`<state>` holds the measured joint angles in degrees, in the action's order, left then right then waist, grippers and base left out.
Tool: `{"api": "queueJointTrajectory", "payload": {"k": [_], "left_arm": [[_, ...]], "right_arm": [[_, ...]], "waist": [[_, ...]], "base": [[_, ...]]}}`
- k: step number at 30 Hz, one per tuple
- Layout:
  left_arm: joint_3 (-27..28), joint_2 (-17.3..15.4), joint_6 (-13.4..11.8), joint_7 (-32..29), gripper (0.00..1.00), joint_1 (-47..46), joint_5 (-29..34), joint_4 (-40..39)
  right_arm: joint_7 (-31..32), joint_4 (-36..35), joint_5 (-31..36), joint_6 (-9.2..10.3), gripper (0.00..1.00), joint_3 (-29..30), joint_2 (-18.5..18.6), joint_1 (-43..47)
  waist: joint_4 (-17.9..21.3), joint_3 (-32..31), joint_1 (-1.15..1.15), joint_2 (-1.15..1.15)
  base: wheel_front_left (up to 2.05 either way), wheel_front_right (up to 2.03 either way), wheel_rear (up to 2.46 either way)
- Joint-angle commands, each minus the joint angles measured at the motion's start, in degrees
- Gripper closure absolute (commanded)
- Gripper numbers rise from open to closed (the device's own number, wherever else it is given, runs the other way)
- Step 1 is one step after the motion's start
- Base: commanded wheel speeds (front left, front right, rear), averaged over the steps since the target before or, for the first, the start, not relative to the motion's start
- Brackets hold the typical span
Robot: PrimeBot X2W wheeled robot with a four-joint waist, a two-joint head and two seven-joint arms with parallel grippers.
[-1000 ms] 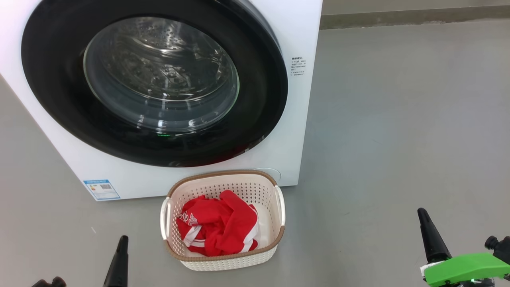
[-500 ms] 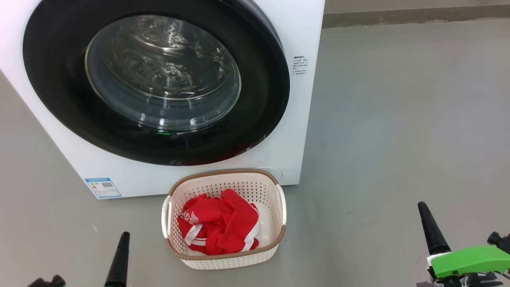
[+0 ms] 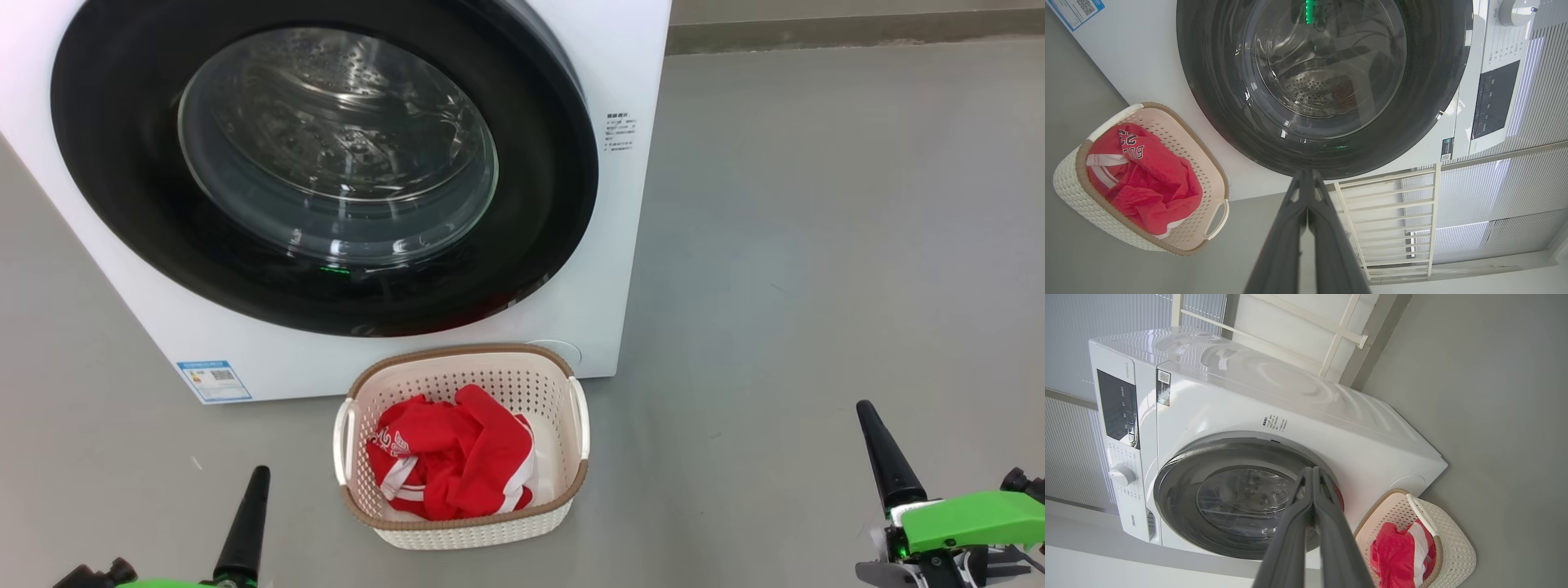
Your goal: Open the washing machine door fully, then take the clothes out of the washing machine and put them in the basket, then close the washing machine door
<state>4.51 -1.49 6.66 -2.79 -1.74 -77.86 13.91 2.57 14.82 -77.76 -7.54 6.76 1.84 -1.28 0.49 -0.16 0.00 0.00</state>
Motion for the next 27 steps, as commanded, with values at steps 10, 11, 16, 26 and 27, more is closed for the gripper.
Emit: {"api": "queueJointTrajectory", "payload": {"k": [10,11,16,26,27], "left_arm": [[1.84,-1.25,0.74,-1.86,1.00,-3.39,-7.14,-0.49],[1.85,-1.26,0.75,-2.02,1.00,-3.48,-7.77,-0.43],[1.94,-1.32,0.78,-2.84,1.00,-3.96,-10.94,-0.15],[2.03,-1.39,0.82,-3.72,1.00,-4.46,-14.30,0.15],[2.03,-1.39,0.82,-3.72,1.00,-4.46,-14.30,0.15]], "right_arm": [[1.84,-1.13,-7.17,0.03,1.00,-0.62,1.07,-3.77],[2.01,-1.10,-7.82,0.03,1.00,-0.60,1.08,-3.87],[2.86,-0.96,-11.09,0.04,1.00,-0.52,1.14,-4.36],[3.78,-0.80,-14.55,0.05,1.00,-0.41,1.20,-4.89],[3.79,-0.80,-14.55,0.05,1.00,-0.41,1.20,-4.89]], "waist": [[-0.23,0.15,0.00,0.00],[-0.25,0.17,0.00,0.00],[-0.37,0.25,0.00,0.00],[-0.49,0.33,0.00,0.00],[-0.49,0.33,0.00,0.00]], "base": [[0.00,0.00,0.00],[0.00,0.00,0.00],[0.00,0.00,0.00],[0.00,0.00,0.00],[0.00,0.00,0.00]]}}
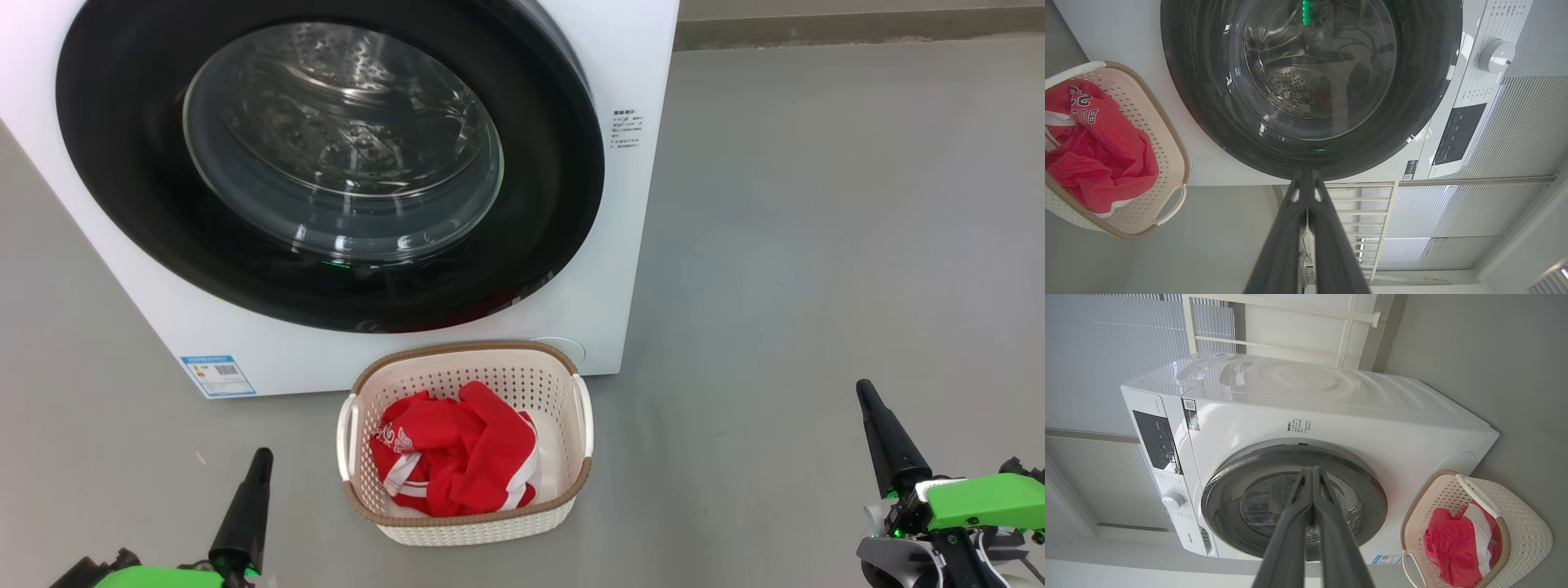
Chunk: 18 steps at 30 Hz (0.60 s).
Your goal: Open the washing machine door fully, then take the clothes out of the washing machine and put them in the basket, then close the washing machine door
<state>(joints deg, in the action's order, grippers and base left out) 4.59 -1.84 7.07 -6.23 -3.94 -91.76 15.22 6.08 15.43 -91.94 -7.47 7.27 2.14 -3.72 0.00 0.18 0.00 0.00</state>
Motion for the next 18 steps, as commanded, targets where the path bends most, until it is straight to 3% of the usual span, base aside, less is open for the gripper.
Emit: {"api": "queueJointTrajectory", "payload": {"k": [1,18], "left_arm": [[1.95,-1.04,0.42,-0.27,1.00,-2.26,-0.39,-1.16],[1.94,-1.04,0.42,-0.26,1.00,-2.25,-0.39,-1.16]], "right_arm": [[0.27,-1.42,-0.36,-0.02,1.00,-0.91,0.90,-2.45],[0.32,-1.41,-0.31,-0.02,1.00,-0.86,0.86,-2.45]], "waist": [[0.00,0.00,0.00,0.00],[0.00,0.00,0.00,0.00]], "base": [[0.00,0.00,0.00],[0.00,0.00,0.00]]}}
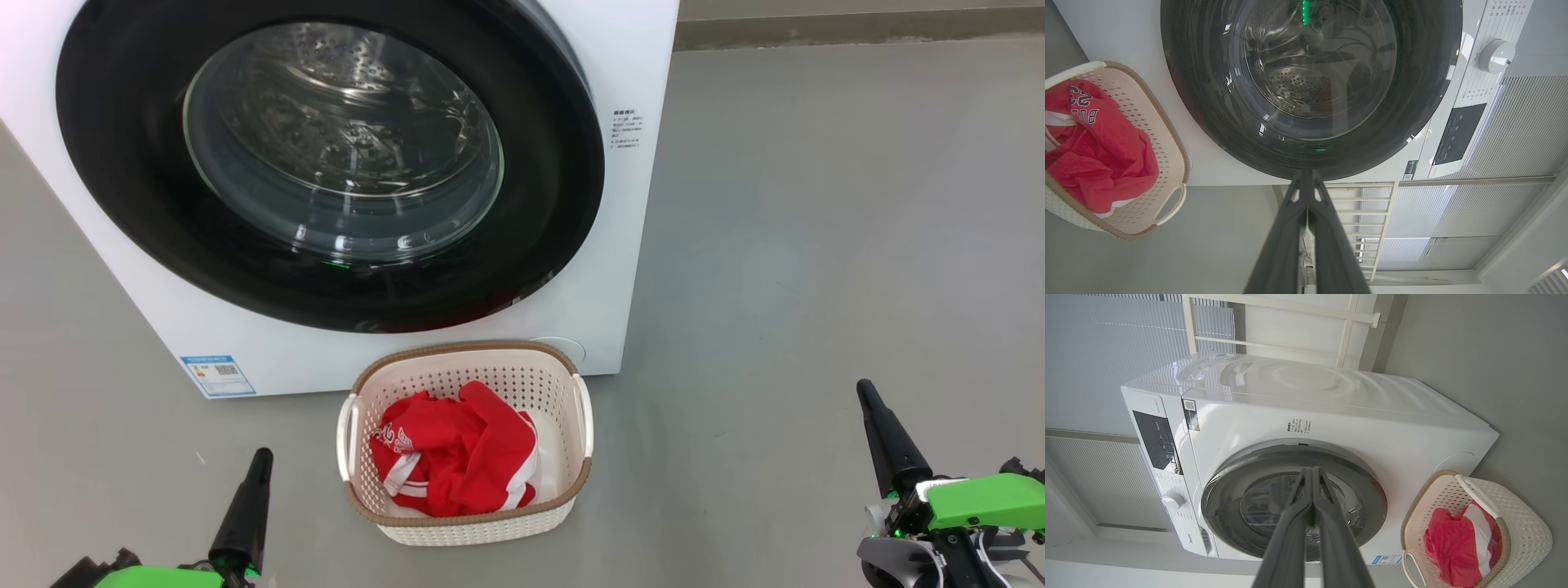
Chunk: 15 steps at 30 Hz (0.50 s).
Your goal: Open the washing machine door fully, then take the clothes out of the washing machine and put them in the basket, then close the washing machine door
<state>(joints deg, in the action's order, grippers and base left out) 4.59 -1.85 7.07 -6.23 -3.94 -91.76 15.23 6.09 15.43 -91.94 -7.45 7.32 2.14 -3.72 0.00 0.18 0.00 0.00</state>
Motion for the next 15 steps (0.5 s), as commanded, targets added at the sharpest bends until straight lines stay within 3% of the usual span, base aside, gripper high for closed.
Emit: {"api": "queueJointTrajectory", "payload": {"k": [1,15], "left_arm": [[1.94,-1.03,0.42,-0.26,1.00,-2.25,-0.39,-1.17],[1.94,-1.03,0.42,-0.26,1.00,-2.25,-0.40,-1.18]], "right_arm": [[0.31,-1.41,-0.31,-0.03,1.00,-0.91,0.86,-2.45],[0.34,-1.41,-0.28,-0.03,1.00,-0.87,0.83,-2.45]], "waist": [[0.00,0.00,0.00,0.00],[0.00,0.00,0.00,0.00]], "base": [[0.00,0.00,0.00],[0.00,0.00,0.00]]}}
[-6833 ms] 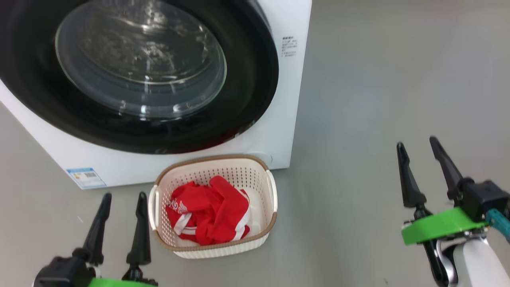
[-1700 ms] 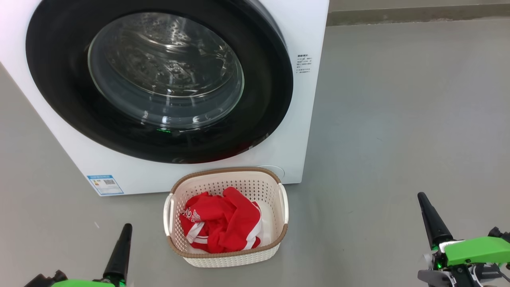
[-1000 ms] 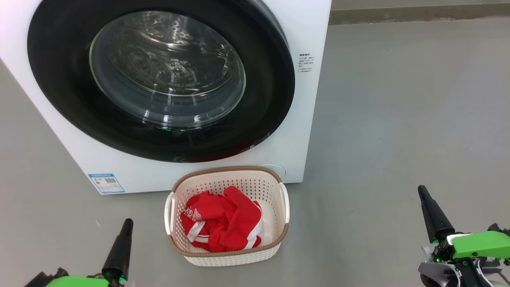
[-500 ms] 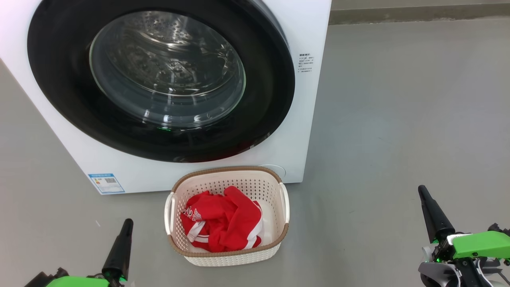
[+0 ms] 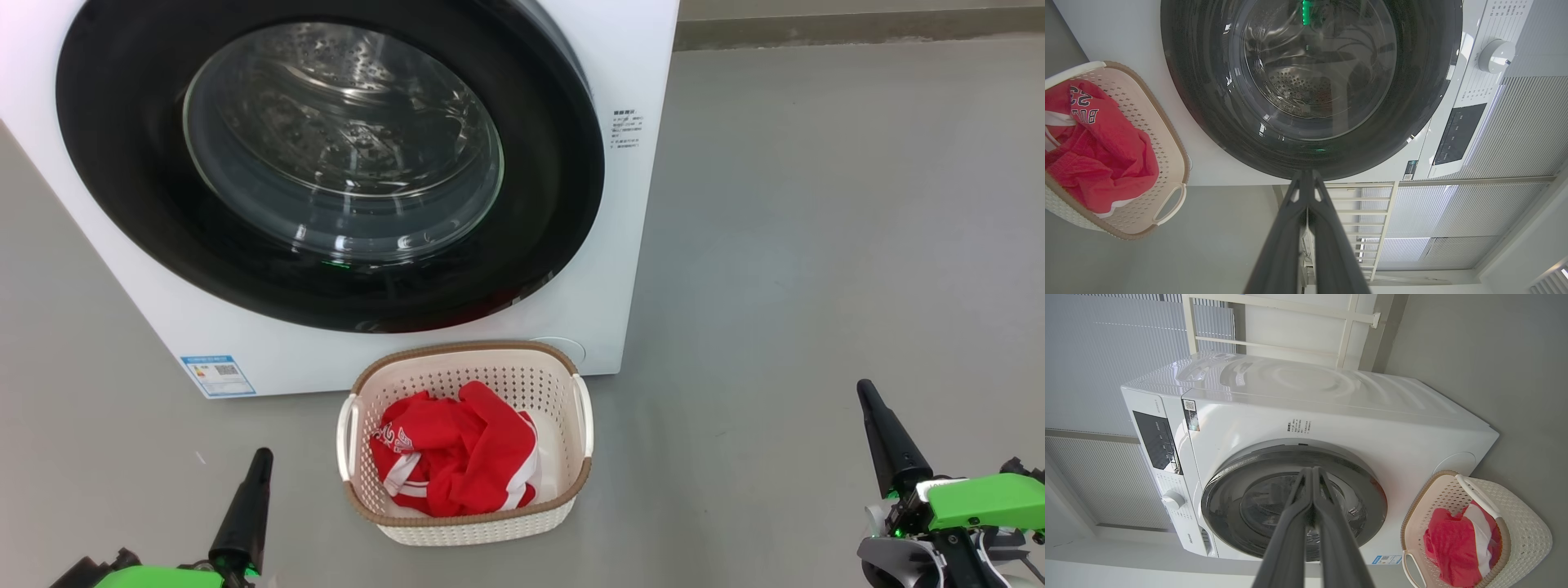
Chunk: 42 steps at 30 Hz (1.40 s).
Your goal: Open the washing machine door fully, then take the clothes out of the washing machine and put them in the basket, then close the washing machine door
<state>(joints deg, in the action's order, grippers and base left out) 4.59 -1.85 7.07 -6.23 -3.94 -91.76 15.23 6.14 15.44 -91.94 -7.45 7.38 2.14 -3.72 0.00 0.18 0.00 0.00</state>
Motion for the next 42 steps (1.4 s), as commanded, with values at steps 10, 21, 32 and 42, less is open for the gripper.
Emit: {"api": "queueJointTrajectory", "payload": {"k": [10,21,32,42], "left_arm": [[1.94,-1.03,0.42,-0.26,1.00,-2.25,-0.40,-1.18],[1.94,-1.03,0.42,-0.25,1.00,-2.25,-0.40,-1.18],[1.93,-1.03,0.42,-0.25,1.00,-2.25,-0.40,-1.18],[1.93,-1.03,0.42,-0.25,1.00,-2.25,-0.40,-1.18]], "right_arm": [[0.31,-1.42,-0.27,-0.03,1.00,-0.91,0.82,-2.46],[0.32,-1.42,-0.25,-0.03,1.00,-0.89,0.81,-2.46],[0.34,-1.42,-0.24,-0.03,1.00,-0.87,0.80,-2.46],[0.35,-1.42,-0.23,-0.03,1.00,-0.86,0.79,-2.46]], "waist": [[0.00,0.00,0.00,0.00],[0.00,0.00,0.00,0.00],[0.00,0.00,0.00,0.00],[0.00,0.00,0.00,0.00]], "base": [[0.00,0.00,0.00],[0.00,0.00,0.00],[0.00,0.00,0.00],[0.00,0.00,0.00]]}}
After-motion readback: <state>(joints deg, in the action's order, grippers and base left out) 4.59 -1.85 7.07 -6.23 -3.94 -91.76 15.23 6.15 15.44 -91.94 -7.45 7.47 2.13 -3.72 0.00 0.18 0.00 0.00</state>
